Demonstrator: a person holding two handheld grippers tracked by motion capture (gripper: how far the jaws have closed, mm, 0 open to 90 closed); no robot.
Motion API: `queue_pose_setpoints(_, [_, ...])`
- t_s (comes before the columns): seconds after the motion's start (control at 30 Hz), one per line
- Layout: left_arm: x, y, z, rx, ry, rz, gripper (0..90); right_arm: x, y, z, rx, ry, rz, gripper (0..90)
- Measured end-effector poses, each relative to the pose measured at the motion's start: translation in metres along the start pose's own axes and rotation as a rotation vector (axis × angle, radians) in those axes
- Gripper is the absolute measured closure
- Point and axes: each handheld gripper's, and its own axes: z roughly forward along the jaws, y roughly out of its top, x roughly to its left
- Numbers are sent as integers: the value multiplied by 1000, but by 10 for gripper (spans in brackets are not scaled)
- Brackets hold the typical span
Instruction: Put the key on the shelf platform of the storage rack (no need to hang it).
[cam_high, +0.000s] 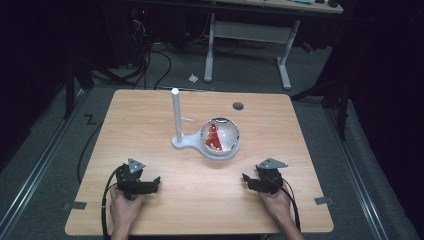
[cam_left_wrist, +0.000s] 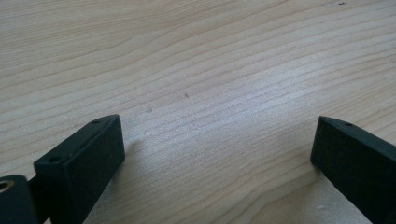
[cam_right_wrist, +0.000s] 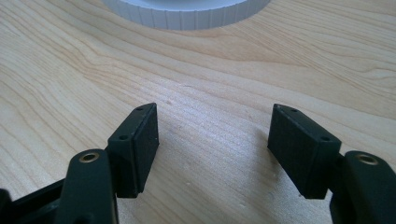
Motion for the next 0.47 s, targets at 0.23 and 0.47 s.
queue_pose_setpoints(0.23, [0,0,0,0,0,0,31,0,0,0,0,1,-2,329])
queue_pose_setpoints(0.47, [0,0,0,0,0,0,31,1,0,0,0,-6,8,324])
